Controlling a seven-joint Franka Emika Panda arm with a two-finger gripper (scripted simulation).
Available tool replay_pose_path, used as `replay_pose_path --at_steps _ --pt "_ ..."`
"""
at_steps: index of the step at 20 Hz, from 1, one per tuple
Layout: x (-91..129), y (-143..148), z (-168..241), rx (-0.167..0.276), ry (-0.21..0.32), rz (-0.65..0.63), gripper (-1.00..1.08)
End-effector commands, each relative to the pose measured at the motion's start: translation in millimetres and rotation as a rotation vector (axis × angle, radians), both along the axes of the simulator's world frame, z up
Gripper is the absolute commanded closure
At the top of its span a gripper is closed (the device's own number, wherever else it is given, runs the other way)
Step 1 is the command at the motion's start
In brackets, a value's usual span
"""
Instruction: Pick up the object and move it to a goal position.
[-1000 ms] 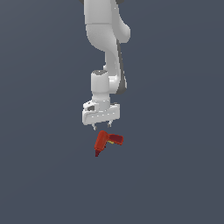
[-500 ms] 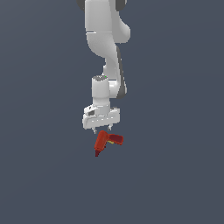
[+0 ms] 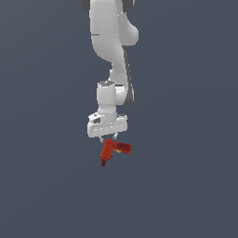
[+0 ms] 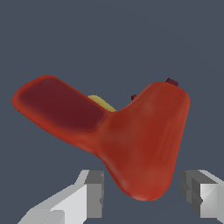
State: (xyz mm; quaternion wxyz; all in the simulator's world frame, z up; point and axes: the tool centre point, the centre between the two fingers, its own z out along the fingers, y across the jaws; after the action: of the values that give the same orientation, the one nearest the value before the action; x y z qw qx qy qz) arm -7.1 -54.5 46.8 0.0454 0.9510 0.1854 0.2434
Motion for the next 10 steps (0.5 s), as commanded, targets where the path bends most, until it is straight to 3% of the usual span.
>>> replay_pose_path --at_steps 1,10 --pt "0.2 1.5 -0.5 0.001 0.0 0.002 1.08" --pt "-0.4 -6.8 2.1 0.0 0.0 0.0 1.08"
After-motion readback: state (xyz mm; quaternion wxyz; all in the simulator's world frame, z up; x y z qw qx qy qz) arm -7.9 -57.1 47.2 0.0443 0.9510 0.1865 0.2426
